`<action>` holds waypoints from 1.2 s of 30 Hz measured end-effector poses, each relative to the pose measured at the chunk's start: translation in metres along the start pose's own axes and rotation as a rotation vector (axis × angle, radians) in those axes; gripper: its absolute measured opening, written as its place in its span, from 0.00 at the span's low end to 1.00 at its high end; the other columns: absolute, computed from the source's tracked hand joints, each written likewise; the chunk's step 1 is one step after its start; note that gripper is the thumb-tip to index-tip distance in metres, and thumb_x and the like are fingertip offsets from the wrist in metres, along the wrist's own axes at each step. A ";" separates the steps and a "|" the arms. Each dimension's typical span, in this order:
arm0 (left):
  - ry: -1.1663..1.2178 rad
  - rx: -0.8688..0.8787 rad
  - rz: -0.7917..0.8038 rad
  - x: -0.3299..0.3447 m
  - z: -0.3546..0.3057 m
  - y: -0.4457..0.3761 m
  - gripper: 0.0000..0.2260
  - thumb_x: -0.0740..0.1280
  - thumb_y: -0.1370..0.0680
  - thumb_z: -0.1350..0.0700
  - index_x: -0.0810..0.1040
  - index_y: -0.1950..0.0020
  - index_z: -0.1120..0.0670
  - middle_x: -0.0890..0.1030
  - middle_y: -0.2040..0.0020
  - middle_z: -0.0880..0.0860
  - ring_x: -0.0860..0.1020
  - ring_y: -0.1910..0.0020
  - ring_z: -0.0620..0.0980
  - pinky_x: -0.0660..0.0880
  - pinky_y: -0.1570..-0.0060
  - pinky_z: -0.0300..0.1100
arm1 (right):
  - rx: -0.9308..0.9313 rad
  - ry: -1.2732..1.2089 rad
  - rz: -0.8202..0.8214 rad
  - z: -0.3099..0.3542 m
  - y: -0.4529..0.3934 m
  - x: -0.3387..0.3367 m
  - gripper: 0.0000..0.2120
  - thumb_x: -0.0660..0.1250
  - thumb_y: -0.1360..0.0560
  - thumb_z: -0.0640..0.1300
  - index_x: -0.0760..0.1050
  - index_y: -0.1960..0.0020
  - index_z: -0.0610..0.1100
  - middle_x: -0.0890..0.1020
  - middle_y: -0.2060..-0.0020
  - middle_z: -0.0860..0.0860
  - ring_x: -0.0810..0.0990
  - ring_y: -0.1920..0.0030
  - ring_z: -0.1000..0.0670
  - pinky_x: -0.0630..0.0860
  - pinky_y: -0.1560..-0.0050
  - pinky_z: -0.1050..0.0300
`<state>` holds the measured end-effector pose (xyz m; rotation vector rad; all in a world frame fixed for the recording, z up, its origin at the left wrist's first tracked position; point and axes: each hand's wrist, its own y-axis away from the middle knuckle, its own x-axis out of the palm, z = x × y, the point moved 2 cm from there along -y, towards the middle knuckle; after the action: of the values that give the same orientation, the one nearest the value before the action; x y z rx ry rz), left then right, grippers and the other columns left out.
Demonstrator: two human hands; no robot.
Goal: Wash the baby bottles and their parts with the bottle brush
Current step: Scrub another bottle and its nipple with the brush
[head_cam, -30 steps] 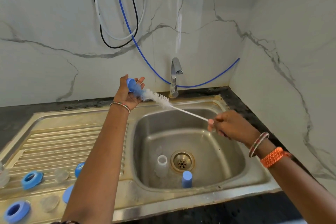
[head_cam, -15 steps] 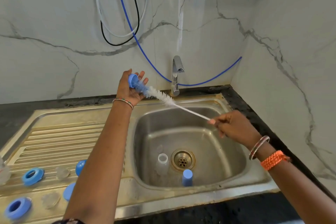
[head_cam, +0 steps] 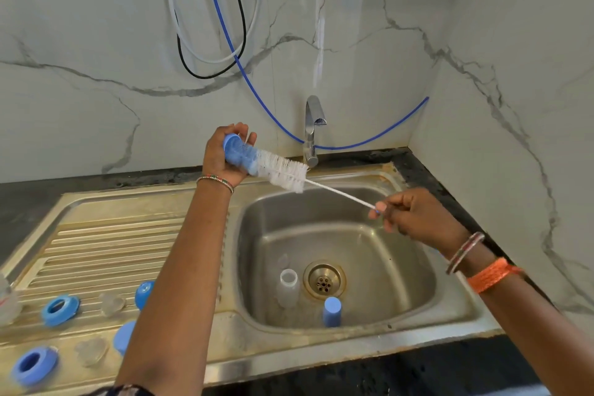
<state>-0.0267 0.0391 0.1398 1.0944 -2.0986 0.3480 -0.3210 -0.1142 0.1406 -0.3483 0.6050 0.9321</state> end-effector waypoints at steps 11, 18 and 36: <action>-0.025 -0.074 -0.018 0.001 0.005 0.005 0.06 0.62 0.22 0.54 0.74 0.51 0.55 0.81 0.50 0.52 0.76 0.39 0.54 0.69 0.38 0.55 | 0.445 -0.376 0.485 0.004 0.004 0.004 0.18 0.52 0.18 0.44 0.75 0.60 0.39 0.65 0.80 0.51 0.57 0.82 0.57 0.53 0.81 0.67; 0.097 -0.020 -0.111 -0.009 -0.008 -0.004 0.07 0.63 0.24 0.55 0.70 0.61 0.53 0.78 0.63 0.49 0.75 0.44 0.53 0.66 0.34 0.53 | 0.013 0.106 -0.020 -0.001 0.010 -0.002 0.07 0.67 0.24 0.48 0.82 0.59 0.50 0.77 0.75 0.56 0.69 0.77 0.57 0.67 0.73 0.63; -0.124 -0.216 -0.126 -0.001 -0.002 0.011 0.08 0.59 0.22 0.50 0.74 0.52 0.54 0.81 0.52 0.51 0.77 0.51 0.53 0.71 0.52 0.51 | -0.318 0.496 -0.577 0.026 0.027 0.002 0.07 0.71 0.27 0.42 0.81 0.63 0.50 0.81 0.70 0.53 0.78 0.70 0.51 0.71 0.69 0.60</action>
<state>-0.0344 0.0469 0.1413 1.1361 -2.1046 -0.0079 -0.3334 -0.0841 0.1591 -1.0015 0.7497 0.3732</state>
